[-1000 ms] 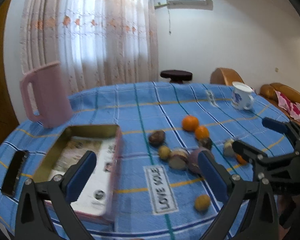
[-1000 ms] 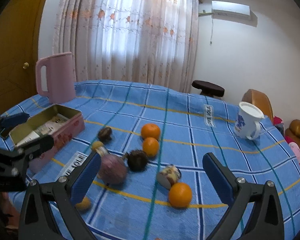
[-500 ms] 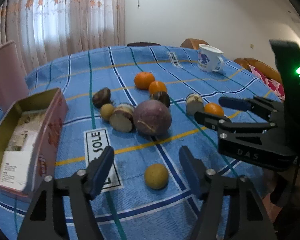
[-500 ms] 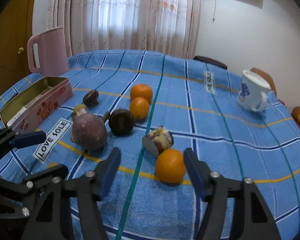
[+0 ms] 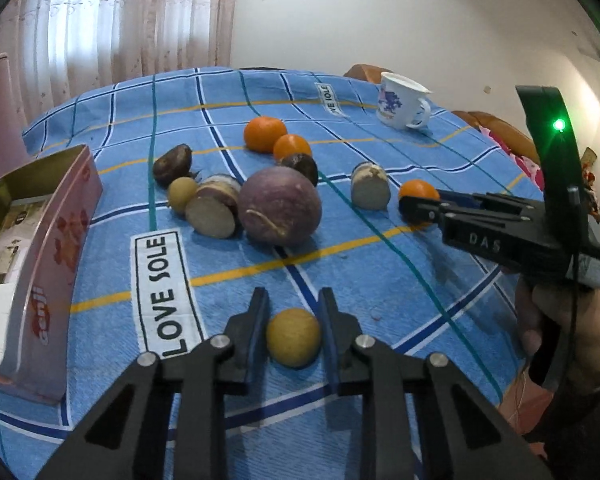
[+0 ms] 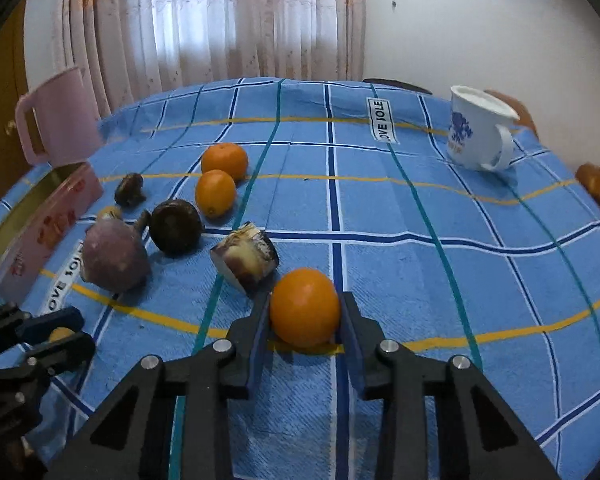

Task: Organize fruits
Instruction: 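Close the left tool on the small yellow fruit while the right tool grasps an orange, then lift the yellow fruit with the left tool while the right tool carries the orange over the tin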

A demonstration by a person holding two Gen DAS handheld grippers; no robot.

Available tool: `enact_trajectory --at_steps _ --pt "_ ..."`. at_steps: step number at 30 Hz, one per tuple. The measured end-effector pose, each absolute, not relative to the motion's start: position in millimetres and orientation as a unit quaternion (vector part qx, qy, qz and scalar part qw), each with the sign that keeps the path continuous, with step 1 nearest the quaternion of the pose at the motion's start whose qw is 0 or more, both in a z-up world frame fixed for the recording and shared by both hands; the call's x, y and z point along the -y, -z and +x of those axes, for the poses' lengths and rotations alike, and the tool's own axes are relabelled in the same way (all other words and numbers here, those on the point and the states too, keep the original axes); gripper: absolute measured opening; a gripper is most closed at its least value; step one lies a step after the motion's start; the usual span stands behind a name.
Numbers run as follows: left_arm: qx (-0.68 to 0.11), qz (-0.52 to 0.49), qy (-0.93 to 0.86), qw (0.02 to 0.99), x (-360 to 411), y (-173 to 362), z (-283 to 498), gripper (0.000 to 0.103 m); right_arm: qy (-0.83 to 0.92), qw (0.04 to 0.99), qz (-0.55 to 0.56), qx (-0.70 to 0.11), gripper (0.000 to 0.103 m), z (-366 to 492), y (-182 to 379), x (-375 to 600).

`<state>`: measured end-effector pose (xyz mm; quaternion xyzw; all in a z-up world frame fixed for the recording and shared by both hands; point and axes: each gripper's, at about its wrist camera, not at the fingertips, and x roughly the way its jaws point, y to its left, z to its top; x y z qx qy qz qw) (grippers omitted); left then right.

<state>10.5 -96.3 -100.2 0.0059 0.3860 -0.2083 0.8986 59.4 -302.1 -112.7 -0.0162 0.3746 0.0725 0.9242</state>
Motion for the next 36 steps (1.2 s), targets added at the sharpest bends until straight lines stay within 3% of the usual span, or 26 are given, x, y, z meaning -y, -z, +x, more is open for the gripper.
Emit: enact_trajectory --at_steps 23,36 --pt "-0.289 0.014 0.122 0.949 48 55 9 0.026 -0.195 0.941 -0.024 -0.277 0.035 25 75 235" --pt "-0.268 0.010 0.021 0.963 -20 37 22 0.026 -0.274 0.931 -0.047 -0.238 0.035 41 38 175"
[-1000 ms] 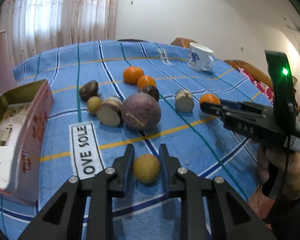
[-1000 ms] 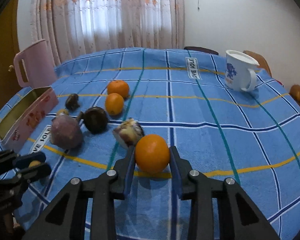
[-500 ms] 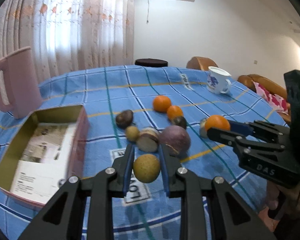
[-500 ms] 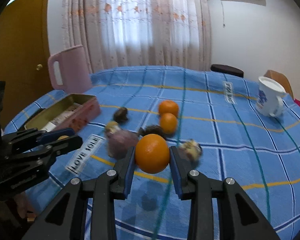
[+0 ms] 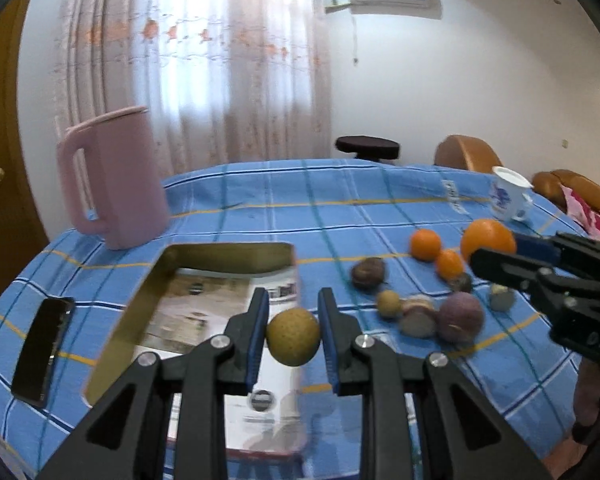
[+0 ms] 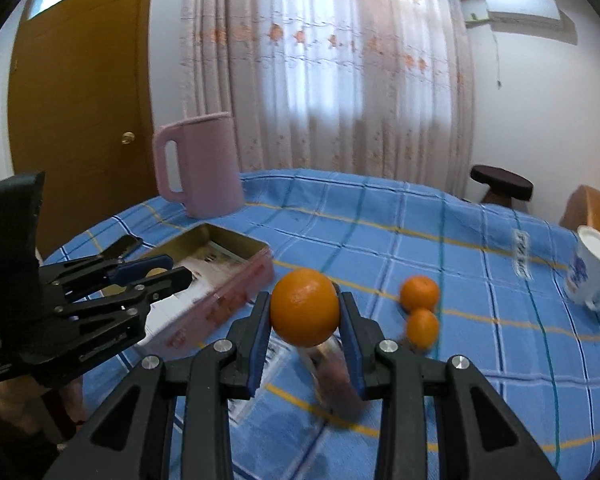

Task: Organize fruits
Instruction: 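Lift the yellow fruit with the left tool while the right tool carries the orange over the tin, then open the left tool over the tin while the right tool releases the orange into it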

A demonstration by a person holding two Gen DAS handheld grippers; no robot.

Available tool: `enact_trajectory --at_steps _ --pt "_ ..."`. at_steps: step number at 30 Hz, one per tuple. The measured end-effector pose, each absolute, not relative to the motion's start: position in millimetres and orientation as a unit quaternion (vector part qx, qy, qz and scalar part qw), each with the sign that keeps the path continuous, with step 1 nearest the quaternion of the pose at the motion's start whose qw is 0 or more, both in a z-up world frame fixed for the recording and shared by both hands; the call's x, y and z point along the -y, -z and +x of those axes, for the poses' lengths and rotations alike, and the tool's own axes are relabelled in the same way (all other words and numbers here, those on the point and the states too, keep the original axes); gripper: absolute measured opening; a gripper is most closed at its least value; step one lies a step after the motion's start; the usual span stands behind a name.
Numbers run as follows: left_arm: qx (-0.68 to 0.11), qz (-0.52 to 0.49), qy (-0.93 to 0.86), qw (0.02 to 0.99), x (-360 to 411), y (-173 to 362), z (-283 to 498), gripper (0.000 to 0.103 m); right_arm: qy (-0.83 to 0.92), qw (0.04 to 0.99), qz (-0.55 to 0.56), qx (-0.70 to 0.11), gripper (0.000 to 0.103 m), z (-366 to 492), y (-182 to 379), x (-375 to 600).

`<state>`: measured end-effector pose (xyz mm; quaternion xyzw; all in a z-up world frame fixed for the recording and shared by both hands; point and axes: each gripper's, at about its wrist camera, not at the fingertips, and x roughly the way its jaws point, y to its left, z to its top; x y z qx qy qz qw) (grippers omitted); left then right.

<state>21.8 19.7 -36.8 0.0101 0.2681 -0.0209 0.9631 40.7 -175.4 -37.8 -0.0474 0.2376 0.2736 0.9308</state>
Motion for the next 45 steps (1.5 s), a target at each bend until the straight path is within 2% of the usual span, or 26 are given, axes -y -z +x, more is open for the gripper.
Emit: enact_trajectory --at_steps 11,37,40,42,44,45 --pt "-0.282 0.003 -0.031 0.959 -66 43 43 0.026 -0.323 0.915 -0.071 -0.233 0.035 62 27 114" --pt "-0.322 -0.023 -0.054 0.945 -113 70 63 0.027 -0.357 0.878 -0.114 -0.296 0.036 82 81 35" --pt "-0.319 -0.026 -0.058 0.946 -115 67 62 0.040 -0.360 0.876 -0.112 -0.302 0.036 83 84 34" --pt "-0.308 -0.023 -0.062 0.949 -112 62 57 0.064 -0.362 0.875 -0.117 -0.299 0.037 81 85 33" --pt "-0.297 -0.022 -0.067 0.952 -111 56 53 0.073 -0.362 0.877 -0.119 -0.292 0.038 76 82 35" --pt "-0.293 -0.026 -0.064 0.953 -111 52 51 0.076 -0.361 0.880 -0.118 -0.285 0.043 73 78 38"
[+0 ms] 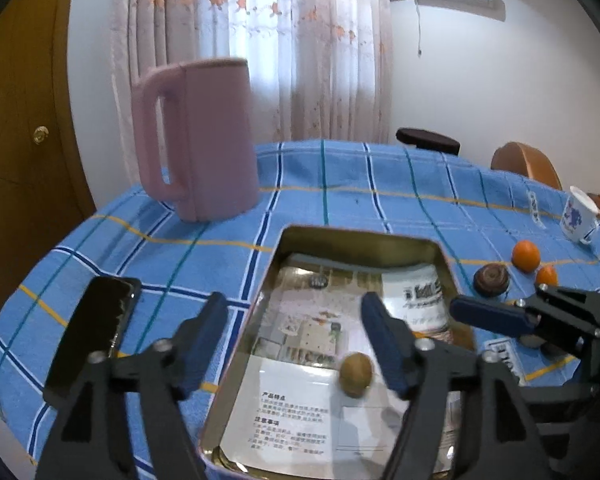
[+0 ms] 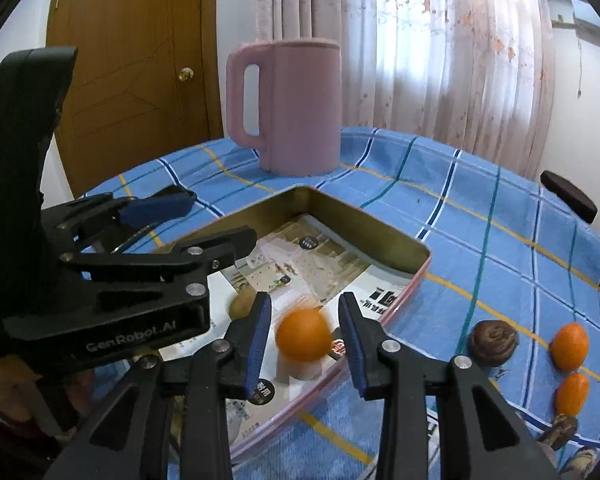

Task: Organize fruits
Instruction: 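Open the left tool over the tin while the right tool releases the orange into it, then move the left tool to the large purple fruit while the right tool approaches the printed cylinder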

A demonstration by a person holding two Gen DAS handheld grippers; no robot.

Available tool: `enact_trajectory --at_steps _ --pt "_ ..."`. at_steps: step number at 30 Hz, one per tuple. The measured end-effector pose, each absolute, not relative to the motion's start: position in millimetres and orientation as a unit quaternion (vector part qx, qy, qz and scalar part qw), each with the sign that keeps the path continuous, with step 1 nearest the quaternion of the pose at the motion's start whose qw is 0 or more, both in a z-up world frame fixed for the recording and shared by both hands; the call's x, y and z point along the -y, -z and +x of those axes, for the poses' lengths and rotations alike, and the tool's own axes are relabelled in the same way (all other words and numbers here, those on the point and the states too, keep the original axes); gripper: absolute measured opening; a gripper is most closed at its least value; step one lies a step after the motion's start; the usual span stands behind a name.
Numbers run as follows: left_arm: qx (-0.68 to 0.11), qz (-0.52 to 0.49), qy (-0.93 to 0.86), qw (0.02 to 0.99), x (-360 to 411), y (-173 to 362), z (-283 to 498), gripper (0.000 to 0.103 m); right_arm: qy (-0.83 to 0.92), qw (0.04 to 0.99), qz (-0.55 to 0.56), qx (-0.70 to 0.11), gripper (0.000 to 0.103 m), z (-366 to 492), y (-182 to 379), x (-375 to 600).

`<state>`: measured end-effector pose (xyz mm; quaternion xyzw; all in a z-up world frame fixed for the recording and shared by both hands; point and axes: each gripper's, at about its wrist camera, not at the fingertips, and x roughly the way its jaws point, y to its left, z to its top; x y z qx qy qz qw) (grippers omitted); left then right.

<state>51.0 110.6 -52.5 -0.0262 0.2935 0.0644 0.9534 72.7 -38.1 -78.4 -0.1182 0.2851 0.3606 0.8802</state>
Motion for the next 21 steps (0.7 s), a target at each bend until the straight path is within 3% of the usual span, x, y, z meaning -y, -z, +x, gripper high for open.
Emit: enact_trajectory --at_steps 2,5,21 --pt "-0.279 -0.038 -0.055 0.958 -108 43 44 0.082 -0.356 0.886 -0.116 -0.275 0.055 67 72 48" --pt "-0.256 -0.044 -0.045 0.965 -99 32 36 0.096 -0.340 0.896 -0.109 -0.262 0.058 62 63 67" --pt "-0.282 -0.011 0.096 0.955 26 38 44 0.097 -0.131 0.946 -0.089 -0.283 0.058 58 68 247"
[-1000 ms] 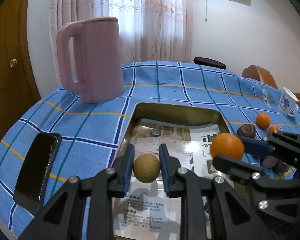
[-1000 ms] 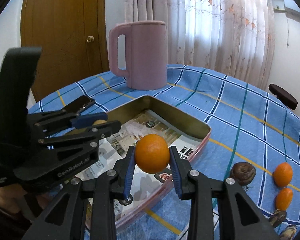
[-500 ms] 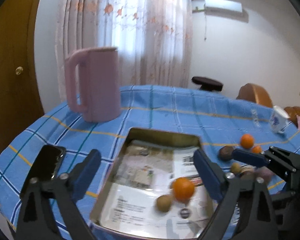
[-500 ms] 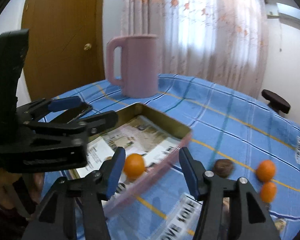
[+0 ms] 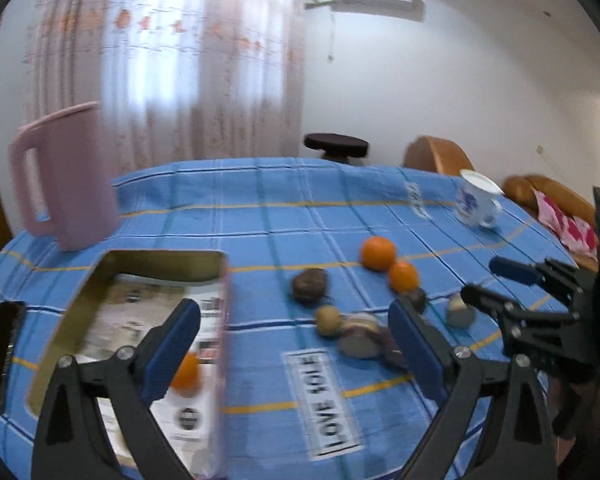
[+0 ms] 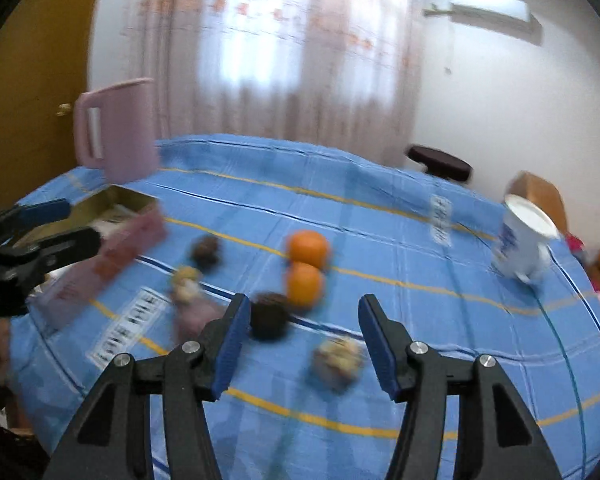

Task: Organize fruits
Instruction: 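Move the left tool to the large purple fruit while the right tool approaches the printed cylinder, then close the left tool on the purple fruit while the right tool grasps the printed cylinder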

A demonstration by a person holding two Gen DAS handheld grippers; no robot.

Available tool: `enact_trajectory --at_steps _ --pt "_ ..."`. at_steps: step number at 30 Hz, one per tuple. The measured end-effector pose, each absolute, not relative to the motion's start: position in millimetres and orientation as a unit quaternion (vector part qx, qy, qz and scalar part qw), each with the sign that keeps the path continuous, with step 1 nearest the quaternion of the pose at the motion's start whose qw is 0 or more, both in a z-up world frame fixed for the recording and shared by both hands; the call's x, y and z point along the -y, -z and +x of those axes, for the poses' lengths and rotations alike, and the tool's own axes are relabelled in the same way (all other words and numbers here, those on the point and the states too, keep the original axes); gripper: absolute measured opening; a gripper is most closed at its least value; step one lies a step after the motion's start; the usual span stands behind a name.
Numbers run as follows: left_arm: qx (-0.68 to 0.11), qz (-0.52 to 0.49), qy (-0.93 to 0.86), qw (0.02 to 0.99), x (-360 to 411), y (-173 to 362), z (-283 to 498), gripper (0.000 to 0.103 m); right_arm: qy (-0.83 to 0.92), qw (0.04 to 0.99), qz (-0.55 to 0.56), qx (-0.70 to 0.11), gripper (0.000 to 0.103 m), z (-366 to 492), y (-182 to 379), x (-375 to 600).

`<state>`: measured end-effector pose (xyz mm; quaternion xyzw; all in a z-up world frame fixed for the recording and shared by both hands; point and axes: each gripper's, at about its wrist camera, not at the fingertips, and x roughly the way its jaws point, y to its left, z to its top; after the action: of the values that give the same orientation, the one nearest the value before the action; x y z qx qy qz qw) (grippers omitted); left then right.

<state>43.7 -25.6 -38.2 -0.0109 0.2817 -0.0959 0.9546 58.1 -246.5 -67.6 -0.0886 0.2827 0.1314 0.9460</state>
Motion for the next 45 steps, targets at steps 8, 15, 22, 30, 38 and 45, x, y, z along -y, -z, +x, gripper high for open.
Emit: enact_trajectory --at_steps 8,15,22,30,38,45 --pt "-0.301 0.032 0.137 0.943 74 52 46 0.094 -0.118 0.933 -0.074 -0.333 0.058 76 90 271" --pt "-0.328 0.041 0.170 0.928 93 65 50 0.074 -0.129 0.919 -0.071 -0.366 0.055 87 102 268" --pt "-0.359 0.040 0.196 0.912 108 76 59 0.059 -0.140 0.910 -0.092 -0.378 0.043 88 107 259" --pt "-0.374 0.042 0.192 0.907 113 79 65 0.053 -0.153 0.910 -0.065 -0.381 0.043 89 106 267" --pt "-0.361 0.012 0.189 0.913 103 81 58 0.053 -0.161 0.922 -0.058 -0.348 0.043 79 97 269" --pt "-0.330 0.000 0.179 0.927 94 74 50 0.053 -0.169 0.928 -0.056 -0.327 0.043 74 92 269"
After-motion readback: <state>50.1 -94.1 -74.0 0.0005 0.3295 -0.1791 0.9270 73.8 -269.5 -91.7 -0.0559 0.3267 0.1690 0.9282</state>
